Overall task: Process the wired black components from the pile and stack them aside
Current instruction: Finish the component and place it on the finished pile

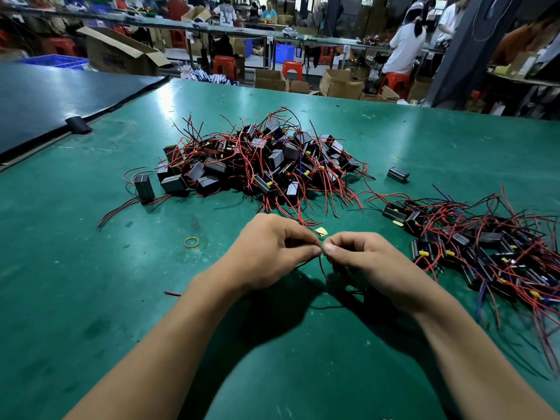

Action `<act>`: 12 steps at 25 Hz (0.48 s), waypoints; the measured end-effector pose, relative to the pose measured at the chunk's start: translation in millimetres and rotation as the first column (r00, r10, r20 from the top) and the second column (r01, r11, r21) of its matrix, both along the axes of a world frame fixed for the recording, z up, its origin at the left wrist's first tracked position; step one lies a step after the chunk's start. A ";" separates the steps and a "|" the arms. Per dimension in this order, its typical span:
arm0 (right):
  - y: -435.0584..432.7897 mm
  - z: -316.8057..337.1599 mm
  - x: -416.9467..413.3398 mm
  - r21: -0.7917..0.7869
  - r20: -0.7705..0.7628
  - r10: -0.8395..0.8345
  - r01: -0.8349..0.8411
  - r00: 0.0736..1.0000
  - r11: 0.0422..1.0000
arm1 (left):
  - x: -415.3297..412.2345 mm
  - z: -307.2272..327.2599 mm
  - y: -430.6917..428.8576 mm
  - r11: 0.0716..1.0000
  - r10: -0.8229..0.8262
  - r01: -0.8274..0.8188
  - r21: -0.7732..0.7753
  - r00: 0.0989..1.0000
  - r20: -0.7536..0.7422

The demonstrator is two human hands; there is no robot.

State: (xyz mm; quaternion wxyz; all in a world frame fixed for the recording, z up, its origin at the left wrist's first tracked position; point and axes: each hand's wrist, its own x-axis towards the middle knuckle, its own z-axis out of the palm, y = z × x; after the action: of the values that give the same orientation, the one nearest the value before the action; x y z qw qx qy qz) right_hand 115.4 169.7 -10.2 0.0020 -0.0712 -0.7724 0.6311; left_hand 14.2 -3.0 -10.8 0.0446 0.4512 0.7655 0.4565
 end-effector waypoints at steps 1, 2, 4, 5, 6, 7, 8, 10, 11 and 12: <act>0.1 0.4 0.3 -0.049 0.044 0.006 -0.004 0.999 0.999 | 0.9 -0.2 0.8 1.000 0.008 -0.007 0.002 0.997 -0.073; 0.7 0.4 0.1 -0.105 0.079 0.013 -0.005 0.997 0.994 | 1.6 -0.4 1.5 1.000 0.009 -0.009 0.003 0.990 -0.138; 3.0 0.8 0.3 -0.185 0.099 -0.005 0.024 0.995 0.983 | 1.4 -1.2 2.3 1.000 0.017 -0.015 0.009 0.982 -0.186; 4.7 0.7 0.7 -0.167 0.069 -0.030 0.041 0.997 0.985 | 0.5 -1.9 2.2 1.000 0.024 -0.022 0.016 0.989 -0.147; 6.6 -0.2 1.4 -0.085 0.011 -0.056 0.057 0.998 0.995 | -0.4 -2.2 1.8 0.999 0.030 -0.028 0.022 0.996 -0.083; 7.7 -0.6 2.2 0.059 -0.062 -0.079 0.083 0.995 0.995 | -0.7 -2.0 1.2 0.999 0.033 -0.032 0.020 0.999 -0.023; 8.4 -0.8 3.0 0.212 -0.142 -0.083 0.112 0.986 0.971 | -0.7 -1.6 1.0 0.999 0.035 -0.035 0.013 0.999 0.021; 6.9 -2.6 3.4 0.400 -0.285 -0.053 0.169 0.957 0.901 | -1.0 -1.1 0.7 1.000 0.024 -0.023 -0.012 0.996 0.089; 5.6 -3.3 3.5 0.434 -0.345 -0.030 0.188 0.938 0.881 | -0.9 -0.9 0.4 1.000 0.011 -0.009 -0.017 0.992 0.124; 5.1 -4.0 3.3 0.473 -0.404 -0.001 0.210 0.915 0.856 | -0.7 -0.8 0.3 1.000 -0.004 0.006 -0.015 0.987 0.161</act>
State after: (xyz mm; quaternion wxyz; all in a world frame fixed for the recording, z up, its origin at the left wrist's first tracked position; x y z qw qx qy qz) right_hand 118.7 174.8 -14.2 0.2094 0.0154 -0.8895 0.4058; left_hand 13.5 -2.7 -11.6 0.1109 0.4145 0.7619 0.4852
